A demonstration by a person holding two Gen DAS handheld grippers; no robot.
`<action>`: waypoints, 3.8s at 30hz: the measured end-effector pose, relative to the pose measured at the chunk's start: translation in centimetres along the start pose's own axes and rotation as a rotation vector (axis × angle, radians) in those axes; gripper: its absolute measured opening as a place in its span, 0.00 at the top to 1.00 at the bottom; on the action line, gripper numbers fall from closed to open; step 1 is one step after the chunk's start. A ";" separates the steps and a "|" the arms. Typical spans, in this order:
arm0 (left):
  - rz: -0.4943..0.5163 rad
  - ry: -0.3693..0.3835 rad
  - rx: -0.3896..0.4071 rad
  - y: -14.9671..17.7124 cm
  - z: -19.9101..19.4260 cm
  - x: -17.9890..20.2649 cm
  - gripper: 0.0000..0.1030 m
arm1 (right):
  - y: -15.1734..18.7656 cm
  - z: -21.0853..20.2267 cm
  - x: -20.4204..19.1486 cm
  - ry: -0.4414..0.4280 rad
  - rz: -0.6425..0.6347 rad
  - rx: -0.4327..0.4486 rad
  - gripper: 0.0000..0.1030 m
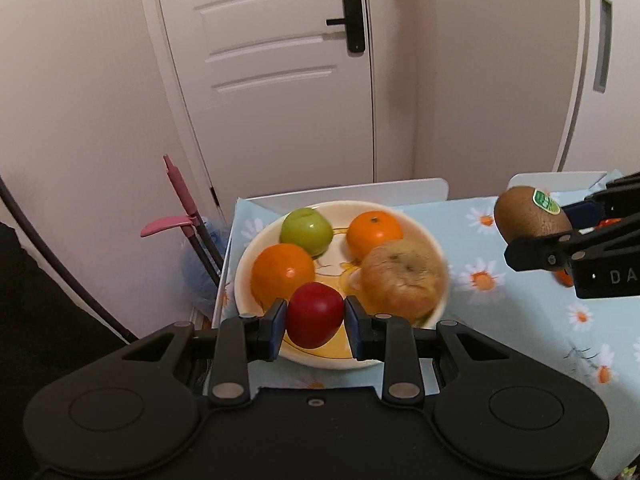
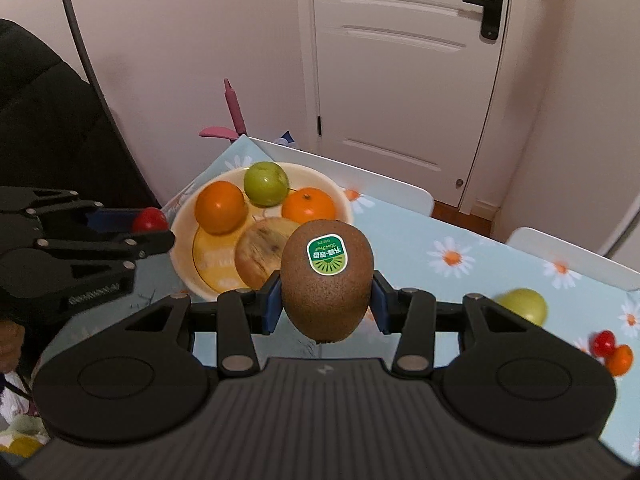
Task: Organize fruits
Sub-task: 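Carry the red tomato with the left tool while the right tool carries the kiwi to the bowl, then open both tools to release the tomato and kiwi into the bowl, then grasp the orange with the left tool while the right tool grasps the tangerine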
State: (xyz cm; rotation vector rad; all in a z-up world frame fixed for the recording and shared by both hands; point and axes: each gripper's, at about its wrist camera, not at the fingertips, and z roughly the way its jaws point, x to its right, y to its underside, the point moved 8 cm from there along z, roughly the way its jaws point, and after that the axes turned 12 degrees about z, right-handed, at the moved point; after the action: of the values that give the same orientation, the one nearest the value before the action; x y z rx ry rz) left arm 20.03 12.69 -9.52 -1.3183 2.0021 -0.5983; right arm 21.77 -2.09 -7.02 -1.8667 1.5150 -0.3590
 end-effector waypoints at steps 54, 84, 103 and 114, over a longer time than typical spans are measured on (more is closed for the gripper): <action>-0.065 -0.035 -0.054 1.5 3.7 -4.3 0.18 | -8.2 15.3 -4.4 -0.072 -0.076 -0.100 0.42; -0.050 -0.022 0.006 -0.8 1.1 -4.2 0.18 | -7.3 8.2 -2.2 -0.028 0.026 -0.018 0.17; -0.006 -0.025 0.094 -4.2 -5.0 3.4 0.07 | -2.0 -5.9 8.6 0.099 0.152 0.138 0.00; -0.027 -0.025 0.088 -6.2 -6.4 13.1 0.07 | 2.2 -10.4 19.1 0.120 0.142 0.125 0.00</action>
State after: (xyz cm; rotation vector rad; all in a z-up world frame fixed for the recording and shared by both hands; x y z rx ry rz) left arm 15.59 -1.72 -4.52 -1.2955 1.9179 -0.6717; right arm 19.13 -23.68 -4.91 -1.6558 1.6554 -0.4942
